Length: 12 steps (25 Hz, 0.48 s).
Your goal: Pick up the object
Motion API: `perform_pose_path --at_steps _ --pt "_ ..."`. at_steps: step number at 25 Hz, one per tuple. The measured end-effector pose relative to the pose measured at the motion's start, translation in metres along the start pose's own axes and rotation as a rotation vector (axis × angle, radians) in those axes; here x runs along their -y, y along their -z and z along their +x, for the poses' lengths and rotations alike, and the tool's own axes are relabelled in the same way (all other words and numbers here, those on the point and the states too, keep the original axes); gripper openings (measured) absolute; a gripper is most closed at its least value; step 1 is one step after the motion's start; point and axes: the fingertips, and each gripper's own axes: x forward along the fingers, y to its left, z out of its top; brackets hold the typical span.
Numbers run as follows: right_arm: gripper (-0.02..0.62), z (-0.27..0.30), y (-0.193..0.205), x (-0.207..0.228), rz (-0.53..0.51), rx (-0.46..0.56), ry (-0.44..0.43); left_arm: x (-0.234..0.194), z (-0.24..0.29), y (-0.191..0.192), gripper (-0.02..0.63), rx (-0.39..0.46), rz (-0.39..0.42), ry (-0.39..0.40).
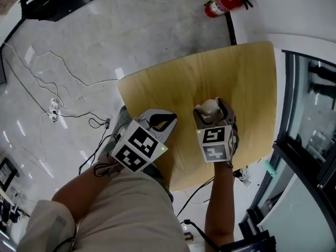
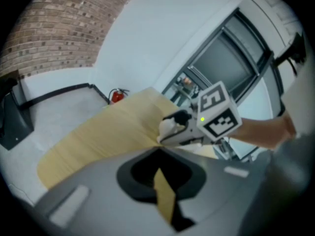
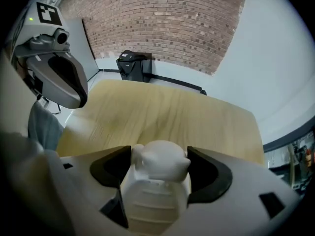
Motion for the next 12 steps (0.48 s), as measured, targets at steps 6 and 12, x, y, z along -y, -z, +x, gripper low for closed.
perform_pose_path --at_steps 6,12 --pt "0.347 -0.031 0.001 -0.005 0.35 0.187 -0.162 0.002 0.004 -0.001 0.002 -0.005 -0.009 -0.009" --pt "0.347 -0.076 -0.002 0.024 1.015 0.583 -0.437 0.015 -0.002 0.007 0.003 0.004 -0.032 0.034"
